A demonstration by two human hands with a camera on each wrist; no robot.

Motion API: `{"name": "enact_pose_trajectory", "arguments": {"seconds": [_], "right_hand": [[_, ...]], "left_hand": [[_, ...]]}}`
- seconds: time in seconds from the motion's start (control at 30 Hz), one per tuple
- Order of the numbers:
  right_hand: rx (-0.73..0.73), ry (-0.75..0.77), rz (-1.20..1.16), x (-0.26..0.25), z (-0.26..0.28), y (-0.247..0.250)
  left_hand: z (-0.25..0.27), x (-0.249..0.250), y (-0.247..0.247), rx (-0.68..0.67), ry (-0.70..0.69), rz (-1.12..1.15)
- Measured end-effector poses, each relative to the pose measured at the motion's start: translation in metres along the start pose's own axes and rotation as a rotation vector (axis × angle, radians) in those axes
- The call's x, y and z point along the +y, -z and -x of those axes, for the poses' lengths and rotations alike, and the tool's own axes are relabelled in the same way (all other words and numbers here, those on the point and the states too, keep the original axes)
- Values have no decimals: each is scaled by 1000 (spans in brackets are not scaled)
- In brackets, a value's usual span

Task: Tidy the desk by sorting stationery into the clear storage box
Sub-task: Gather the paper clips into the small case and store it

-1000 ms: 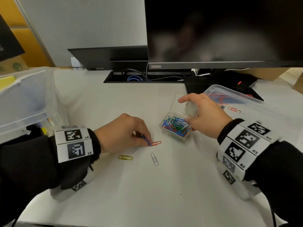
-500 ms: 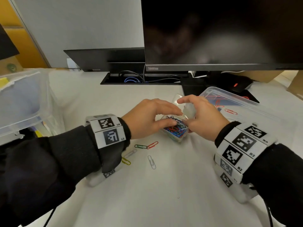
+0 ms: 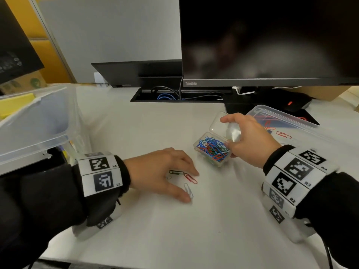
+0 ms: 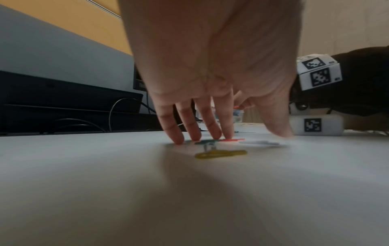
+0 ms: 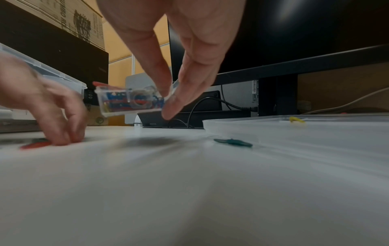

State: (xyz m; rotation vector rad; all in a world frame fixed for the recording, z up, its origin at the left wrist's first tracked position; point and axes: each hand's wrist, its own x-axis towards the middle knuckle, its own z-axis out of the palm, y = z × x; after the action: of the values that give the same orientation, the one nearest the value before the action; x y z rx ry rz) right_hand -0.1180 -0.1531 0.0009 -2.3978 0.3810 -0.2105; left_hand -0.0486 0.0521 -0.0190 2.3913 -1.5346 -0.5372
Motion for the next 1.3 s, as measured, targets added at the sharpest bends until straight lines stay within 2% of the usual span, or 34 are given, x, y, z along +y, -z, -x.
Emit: {"name": "enact_pose_trajectory", "arguments": {"seconds": [0.23, 0.5, 0.63, 0.67, 0.83, 1.3], "right_hand": [[7, 1, 13, 0, 0, 1], [-6, 7, 4, 0, 2, 2], [-7, 9, 6, -1, 2, 2], [-8, 11, 10, -1, 2, 2], [-12, 19, 22, -2, 3, 3], [-16, 18, 42, -2, 4, 1]], "left_hand": [[-6, 8, -2, 2, -112, 54], [23, -15, 13, 194, 133, 51], [28, -19, 13, -10, 295, -19], [29, -21, 13, -13, 310, -1], [28, -21, 13, 150, 338, 176], [3, -1, 16, 83, 338, 158]]}}
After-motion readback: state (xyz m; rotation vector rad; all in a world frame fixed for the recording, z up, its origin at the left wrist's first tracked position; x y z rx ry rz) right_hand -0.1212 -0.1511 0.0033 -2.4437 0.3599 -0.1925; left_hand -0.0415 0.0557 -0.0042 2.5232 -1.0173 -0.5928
